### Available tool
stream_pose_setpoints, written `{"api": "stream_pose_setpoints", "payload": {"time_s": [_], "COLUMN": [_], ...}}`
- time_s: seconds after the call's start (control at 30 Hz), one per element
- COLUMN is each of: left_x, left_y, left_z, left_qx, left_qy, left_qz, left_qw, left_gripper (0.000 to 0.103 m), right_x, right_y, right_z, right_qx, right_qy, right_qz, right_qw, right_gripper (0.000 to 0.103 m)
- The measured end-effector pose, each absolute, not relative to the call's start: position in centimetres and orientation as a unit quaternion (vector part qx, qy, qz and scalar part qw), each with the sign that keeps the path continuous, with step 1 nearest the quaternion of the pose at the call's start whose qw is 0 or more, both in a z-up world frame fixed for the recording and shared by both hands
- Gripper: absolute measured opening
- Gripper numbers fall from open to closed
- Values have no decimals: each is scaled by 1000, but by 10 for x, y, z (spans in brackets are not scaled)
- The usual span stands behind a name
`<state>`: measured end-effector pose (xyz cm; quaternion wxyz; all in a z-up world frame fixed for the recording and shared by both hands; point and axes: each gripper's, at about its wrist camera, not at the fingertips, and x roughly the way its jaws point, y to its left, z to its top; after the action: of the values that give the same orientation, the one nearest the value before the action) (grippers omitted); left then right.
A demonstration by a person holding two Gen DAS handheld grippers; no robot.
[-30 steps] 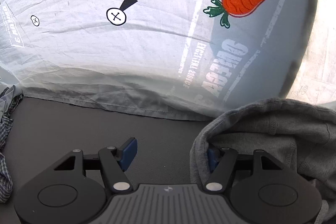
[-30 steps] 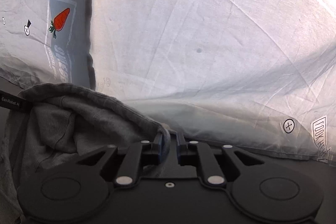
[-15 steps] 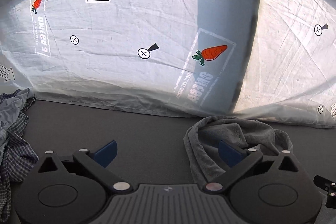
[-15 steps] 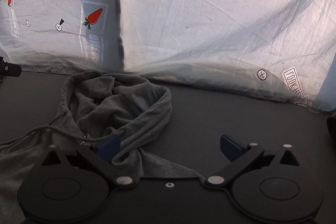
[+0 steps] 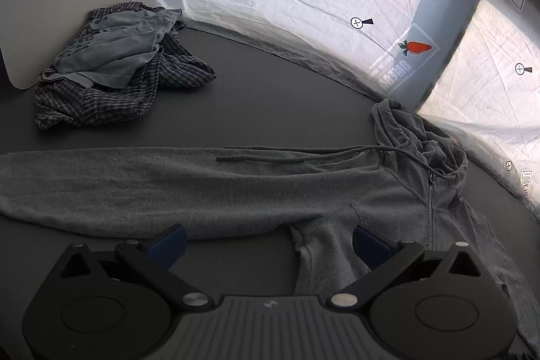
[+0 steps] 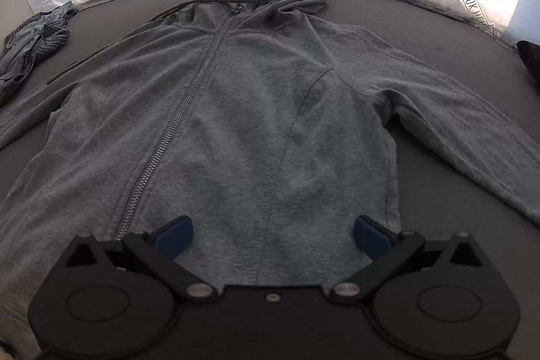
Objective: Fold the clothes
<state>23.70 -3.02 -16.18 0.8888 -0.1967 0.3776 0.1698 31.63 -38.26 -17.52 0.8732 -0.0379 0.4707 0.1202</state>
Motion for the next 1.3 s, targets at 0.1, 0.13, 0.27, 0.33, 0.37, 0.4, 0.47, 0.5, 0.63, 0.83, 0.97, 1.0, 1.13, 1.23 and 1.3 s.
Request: {"api": "stream_pose_setpoints", "payload": {"time_s": [0.1,0.13,0.27,0.33,0.37,0.4,0.47,0.5,0.63,0.83,0.97,1.0,1.13,1.23,1.3], "left_x": [218,211,190,182,178,175,168,165,155,150,140,136,127,128,128], "left_y": [-9,0,32,50,61,73,94,107,165,229,256,262,278,283,283], "left_z": [-157,-156,-155,-156,-157,-158,-160,-162,-172,-190,-202,-204,-214,-224,-226], "left_qx": [-207,-209,-200,-195,-195,-195,-197,-198,-206,-236,-240,-240,-246,-233,-220], "left_qy": [376,374,376,379,380,381,379,379,386,400,405,405,412,428,427], "left_qz": [185,188,196,198,203,209,220,226,245,263,290,299,309,312,313], "left_qw": [884,884,883,883,881,879,877,875,865,846,834,830,821,816,819], "left_gripper": [103,103,103,103,103,103,103,103,103,103,102,102,95,78,74], "right_x": [306,302,288,286,286,287,285,284,275,264,254,252,247,248,249], "right_y": [-370,-365,-338,-324,-319,-316,-312,-310,-306,-290,-282,-280,-274,-272,-271], "right_z": [-174,-174,-179,-182,-184,-185,-188,-189,-194,-196,-199,-199,-200,-200,-199], "right_qx": [-36,-32,-16,-25,-23,-16,7,13,35,46,68,73,76,80,81], "right_qy": [473,474,470,464,463,461,447,439,411,386,375,374,374,375,377], "right_qz": [123,123,113,85,67,48,10,-5,-44,-110,-155,-163,-180,-189,-191], "right_qw": [872,871,875,881,883,886,895,899,910,915,911,910,907,904,903], "right_gripper": [103,103,103,103,103,103,103,103,103,103,103,103,103,103,103]}}
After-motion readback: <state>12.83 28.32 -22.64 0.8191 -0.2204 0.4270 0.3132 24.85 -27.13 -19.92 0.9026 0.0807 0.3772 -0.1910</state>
